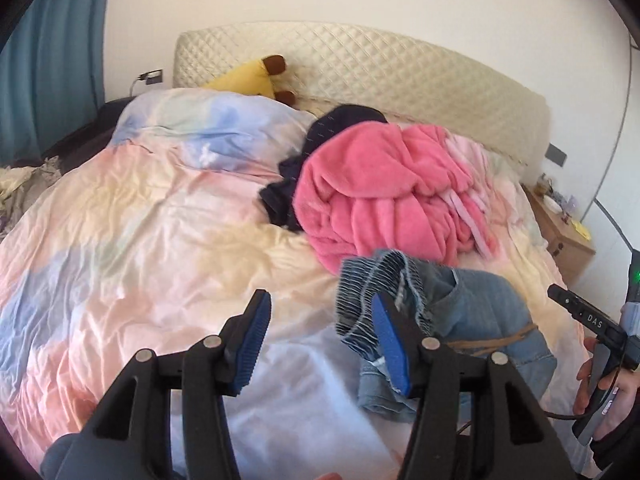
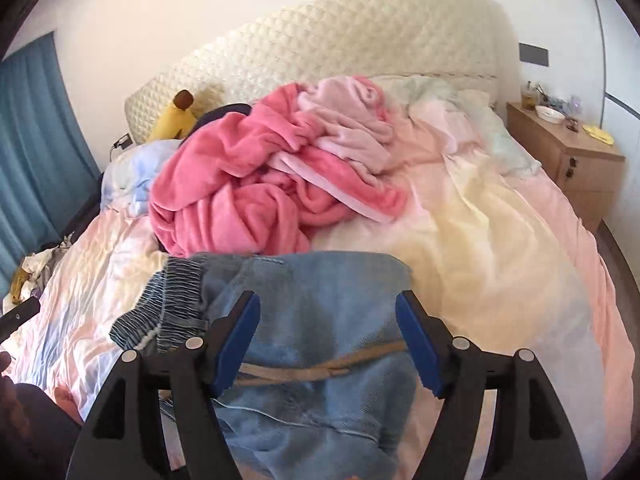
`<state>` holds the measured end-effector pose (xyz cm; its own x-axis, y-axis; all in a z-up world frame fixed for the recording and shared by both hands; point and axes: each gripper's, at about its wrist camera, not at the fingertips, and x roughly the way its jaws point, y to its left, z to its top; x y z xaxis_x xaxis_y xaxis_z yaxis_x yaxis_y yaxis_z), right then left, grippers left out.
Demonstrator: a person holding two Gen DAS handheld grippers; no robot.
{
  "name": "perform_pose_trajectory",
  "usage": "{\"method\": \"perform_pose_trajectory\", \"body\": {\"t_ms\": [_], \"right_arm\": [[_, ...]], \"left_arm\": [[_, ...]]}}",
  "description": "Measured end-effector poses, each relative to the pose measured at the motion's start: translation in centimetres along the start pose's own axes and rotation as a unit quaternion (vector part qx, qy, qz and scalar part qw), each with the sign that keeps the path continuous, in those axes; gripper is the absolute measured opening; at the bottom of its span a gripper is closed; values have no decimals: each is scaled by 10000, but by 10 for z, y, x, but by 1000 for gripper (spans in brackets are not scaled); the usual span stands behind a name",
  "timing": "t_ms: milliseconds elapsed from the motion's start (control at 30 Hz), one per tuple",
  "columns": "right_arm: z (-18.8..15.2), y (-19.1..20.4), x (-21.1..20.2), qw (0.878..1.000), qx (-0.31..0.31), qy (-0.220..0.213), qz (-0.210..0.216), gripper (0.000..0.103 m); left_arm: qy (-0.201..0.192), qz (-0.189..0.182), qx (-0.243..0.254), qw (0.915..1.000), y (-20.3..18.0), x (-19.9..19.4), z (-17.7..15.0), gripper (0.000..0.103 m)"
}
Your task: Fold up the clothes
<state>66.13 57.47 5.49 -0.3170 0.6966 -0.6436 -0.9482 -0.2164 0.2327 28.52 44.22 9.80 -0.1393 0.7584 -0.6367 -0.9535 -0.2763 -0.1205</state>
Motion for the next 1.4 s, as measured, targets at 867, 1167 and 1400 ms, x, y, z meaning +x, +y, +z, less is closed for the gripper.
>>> {"method": "perform_pose_trajectory", "body": {"t_ms": [867,1167,1400], "right_arm": [[-20,437,11,8915,-2671,102,3659,72],[-91,570,-33,8165,-3182,296,4808,72],[-153,653,-65,7691,-3461,331,5363,73]], "left_arm": [[-757,3447,-2178,9099,285,-214,-77,54],[-718,4019,-2695,8722,335,-250,-125,54],[-597,4402,-2972,8452,368,-265,-163,54]]}}
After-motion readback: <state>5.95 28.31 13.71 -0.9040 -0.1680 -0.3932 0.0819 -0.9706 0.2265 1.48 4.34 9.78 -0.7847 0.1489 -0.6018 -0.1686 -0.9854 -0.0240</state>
